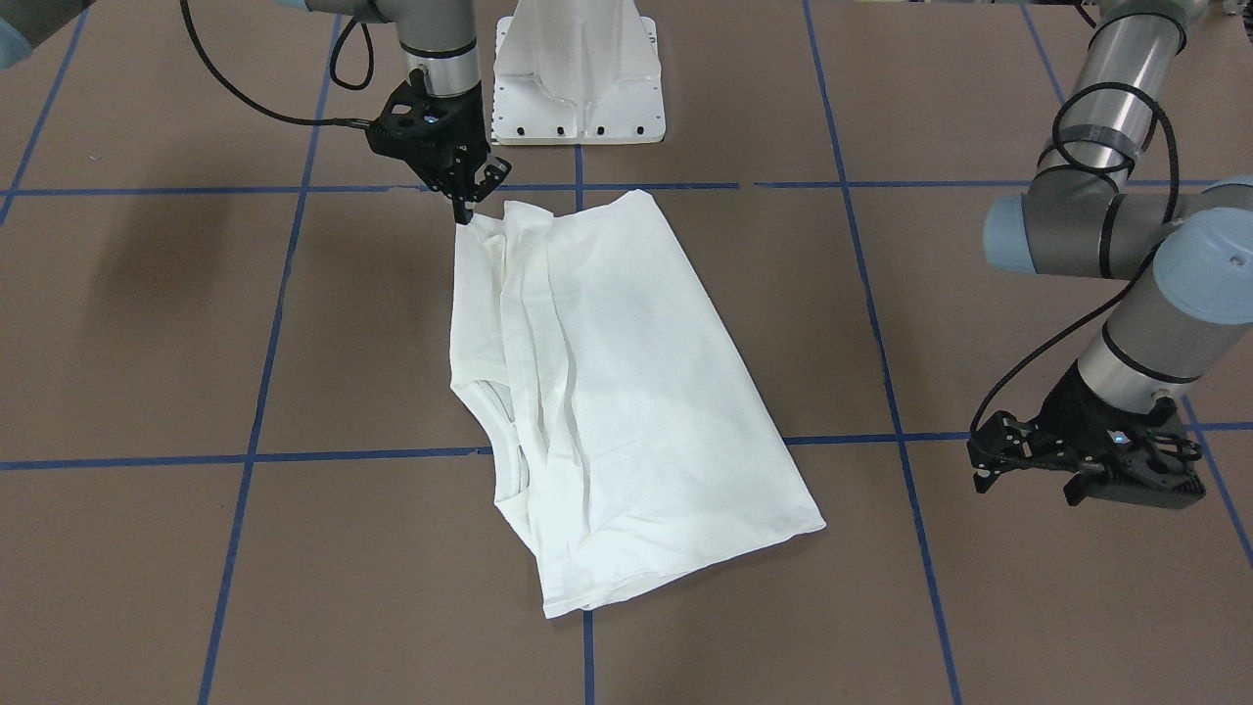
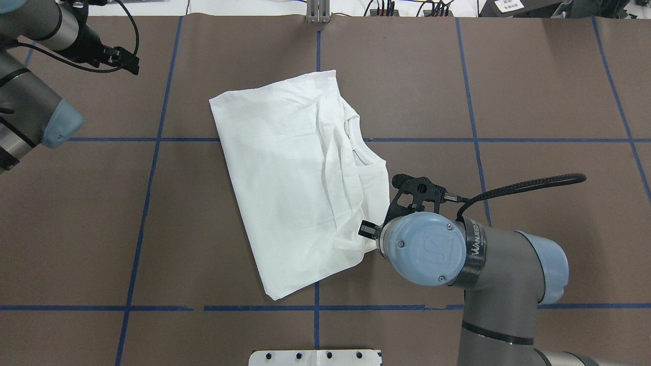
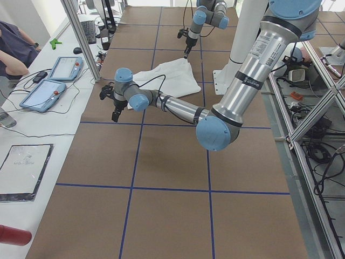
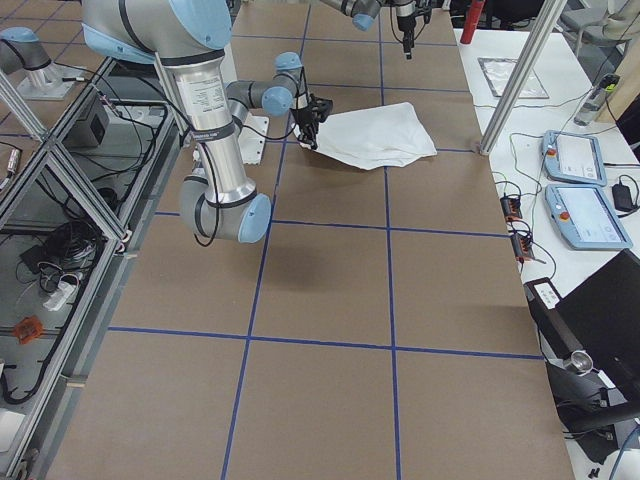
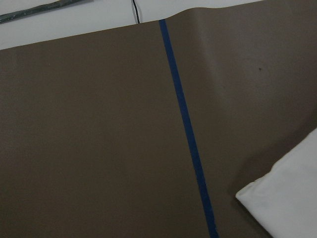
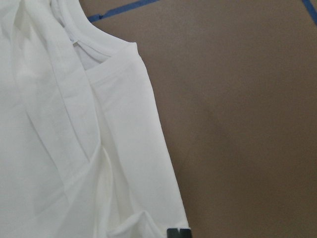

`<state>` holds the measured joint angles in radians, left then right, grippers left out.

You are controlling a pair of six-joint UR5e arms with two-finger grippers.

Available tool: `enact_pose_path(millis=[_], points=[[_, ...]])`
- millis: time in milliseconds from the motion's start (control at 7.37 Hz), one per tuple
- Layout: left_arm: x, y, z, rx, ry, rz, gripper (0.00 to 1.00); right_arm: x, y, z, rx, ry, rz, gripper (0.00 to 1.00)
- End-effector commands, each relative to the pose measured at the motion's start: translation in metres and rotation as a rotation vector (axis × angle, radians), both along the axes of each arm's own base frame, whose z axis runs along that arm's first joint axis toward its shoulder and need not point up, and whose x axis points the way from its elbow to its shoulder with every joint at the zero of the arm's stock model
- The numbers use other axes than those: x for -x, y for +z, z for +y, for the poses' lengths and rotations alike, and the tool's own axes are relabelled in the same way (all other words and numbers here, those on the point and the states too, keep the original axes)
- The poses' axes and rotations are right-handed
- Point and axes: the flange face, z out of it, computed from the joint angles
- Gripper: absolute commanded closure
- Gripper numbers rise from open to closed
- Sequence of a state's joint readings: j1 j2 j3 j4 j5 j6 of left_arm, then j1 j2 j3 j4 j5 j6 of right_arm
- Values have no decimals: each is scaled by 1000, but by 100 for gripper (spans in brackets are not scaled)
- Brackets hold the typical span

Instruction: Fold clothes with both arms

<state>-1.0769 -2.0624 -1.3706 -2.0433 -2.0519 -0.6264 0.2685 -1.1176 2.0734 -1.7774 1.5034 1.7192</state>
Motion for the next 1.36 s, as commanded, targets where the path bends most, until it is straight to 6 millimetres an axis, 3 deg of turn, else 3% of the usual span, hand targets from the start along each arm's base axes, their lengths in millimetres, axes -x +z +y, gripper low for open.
enact_pose_path(millis=[0, 271, 407, 543, 814, 950, 1221], points=[[0, -1, 0, -1, 0, 2, 0, 16, 0, 42, -13, -8, 14, 100], [0, -3, 1, -4, 1, 5, 0, 20, 1, 49, -20, -32, 24, 0], [0, -5, 2, -3, 8, 13, 0, 15, -5, 35, -43, -48, 26, 0], [0, -8, 3, -5, 14, 20, 0, 8, -9, 7, -110, -76, 54, 0], [2, -8, 8, -5, 18, 27, 0, 36, -29, -78, -138, -85, 116, 0], [2, -9, 9, -6, 19, 29, 0, 57, -35, -107, -169, -141, 166, 0], [2, -9, 11, -2, 27, 36, 0, 115, -58, -138, -144, -151, 231, 1]])
